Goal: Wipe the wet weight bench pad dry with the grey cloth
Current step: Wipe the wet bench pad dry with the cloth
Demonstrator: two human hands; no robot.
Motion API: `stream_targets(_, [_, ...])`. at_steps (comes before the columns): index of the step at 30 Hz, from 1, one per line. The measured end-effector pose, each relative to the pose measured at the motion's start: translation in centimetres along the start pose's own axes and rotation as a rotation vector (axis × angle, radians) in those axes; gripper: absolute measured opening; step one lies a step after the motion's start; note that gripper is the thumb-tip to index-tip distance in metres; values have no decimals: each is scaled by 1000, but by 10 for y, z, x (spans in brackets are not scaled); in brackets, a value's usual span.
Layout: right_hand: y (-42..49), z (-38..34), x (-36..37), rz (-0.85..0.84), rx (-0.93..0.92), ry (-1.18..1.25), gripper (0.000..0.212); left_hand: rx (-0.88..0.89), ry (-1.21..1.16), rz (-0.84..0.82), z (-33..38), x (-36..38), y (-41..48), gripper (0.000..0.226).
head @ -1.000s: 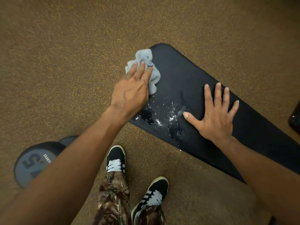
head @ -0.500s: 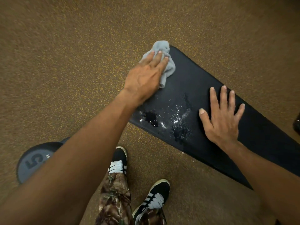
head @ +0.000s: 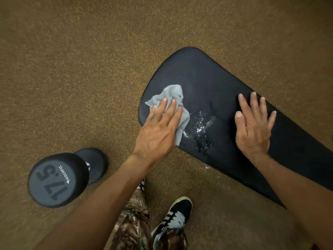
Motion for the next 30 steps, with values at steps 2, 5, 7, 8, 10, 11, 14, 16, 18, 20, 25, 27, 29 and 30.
stream_targets(2, [-1, 0, 0, 1, 0, 3, 57, 38, -9, 26, 2, -1, 25, 57])
stream_targets(5, [-1, 1, 0, 0, -6, 5, 58, 35, -1, 36, -10, 0, 49, 57])
stream_targets(7, [-1, 2, 0, -1, -7, 9, 58, -25, 1, 65, -22, -3, 48, 56])
stream_targets(8, [-1, 2, 0, -2, -6, 9, 58, -67, -4, 87, -28, -7, 44, 56])
stream_targets(10, [-1, 3, 0, 2, -8, 3, 58, -148, -19, 126, -40, -14, 31, 56])
stream_targets(11, [-2, 3, 0, 2, -11, -1, 58, -169, -24, 141, -43, -18, 22, 57])
stream_targets(14, [-1, 2, 2, -6, -22, -8, 58, -171, 2, 146, -35, -21, -7, 55])
stream_targets(16, [-1, 2, 2, -4, -29, -16, 58, -130, 39, 86, -18, -13, -21, 59])
stream_targets(18, [-1, 1, 1, -1, -37, -28, 61, -92, 83, 36, -3, -5, -21, 58])
stream_targets(20, [-1, 0, 2, -5, -53, -55, 66, -61, 95, 42, 5, -4, -7, 57])
stream_targets(25, [-2, -2, 2, -30, -60, -78, 71, -51, 94, 31, -6, -4, 22, 57])
stream_targets(27, [-2, -2, 2, -34, -62, -85, 70, -132, 36, 67, -17, -9, 16, 58])
stream_targets(29, [-3, -2, 3, -46, -66, -99, 70, -211, -6, 103, -20, -11, 4, 58])
stream_targets(30, [-4, -2, 4, -51, -68, -105, 71, -231, -3, 117, -19, -11, -4, 56])
Point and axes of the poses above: each hand's wrist, its own y-axis towards the middle knuckle, its own x-axis out of the palm, z = x × y, the point moved 10 cm from there along y, towards the middle knuckle, and after that the axes turned 10 degrees about z, right-handed, at the moved point
